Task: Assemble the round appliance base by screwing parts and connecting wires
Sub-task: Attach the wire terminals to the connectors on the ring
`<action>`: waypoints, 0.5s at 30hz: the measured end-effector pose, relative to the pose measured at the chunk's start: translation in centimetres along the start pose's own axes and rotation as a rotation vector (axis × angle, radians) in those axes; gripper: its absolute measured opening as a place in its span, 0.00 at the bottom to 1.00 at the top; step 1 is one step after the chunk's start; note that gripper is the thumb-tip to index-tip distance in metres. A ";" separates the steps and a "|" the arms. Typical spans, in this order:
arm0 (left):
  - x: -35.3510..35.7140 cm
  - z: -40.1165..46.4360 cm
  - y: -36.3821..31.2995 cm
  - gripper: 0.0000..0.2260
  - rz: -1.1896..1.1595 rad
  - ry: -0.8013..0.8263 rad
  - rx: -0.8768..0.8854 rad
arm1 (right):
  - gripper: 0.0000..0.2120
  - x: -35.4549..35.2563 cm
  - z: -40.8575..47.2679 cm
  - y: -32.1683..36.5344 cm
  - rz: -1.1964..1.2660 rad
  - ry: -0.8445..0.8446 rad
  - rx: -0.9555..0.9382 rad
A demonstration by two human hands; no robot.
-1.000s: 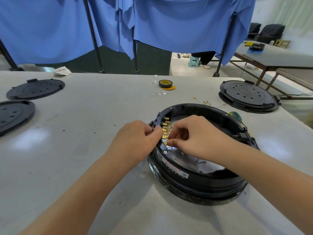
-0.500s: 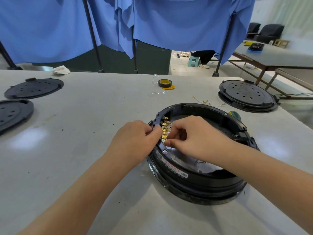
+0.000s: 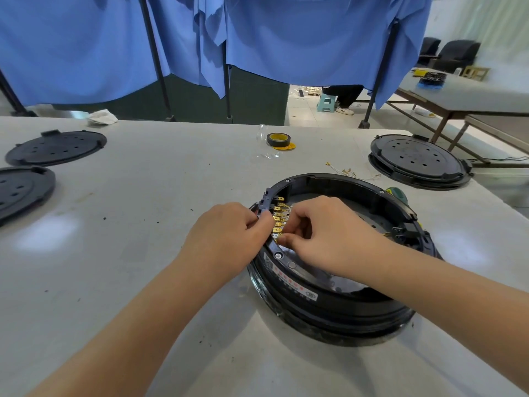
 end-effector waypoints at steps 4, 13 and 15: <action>0.0 0.0 0.0 0.24 0.000 -0.001 -0.011 | 0.10 -0.1 -0.3 0.5 -0.019 -0.006 -0.034; -0.1 0.0 0.1 0.26 0.003 -0.015 -0.044 | 0.06 -0.6 -0.8 1.3 -0.056 -0.049 -0.083; -0.1 0.0 0.0 0.26 -0.004 -0.019 -0.042 | 0.06 -0.6 -0.8 1.4 -0.066 -0.046 -0.083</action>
Point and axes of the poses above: each hand's wrist, its own z-axis towards the middle knuckle, its own x-axis out of the palm, y = z × x, the point moved 8 cm from there along z, towards the middle knuckle, and after that the axes turned 5 degrees about -z, right-handed, at the moved point
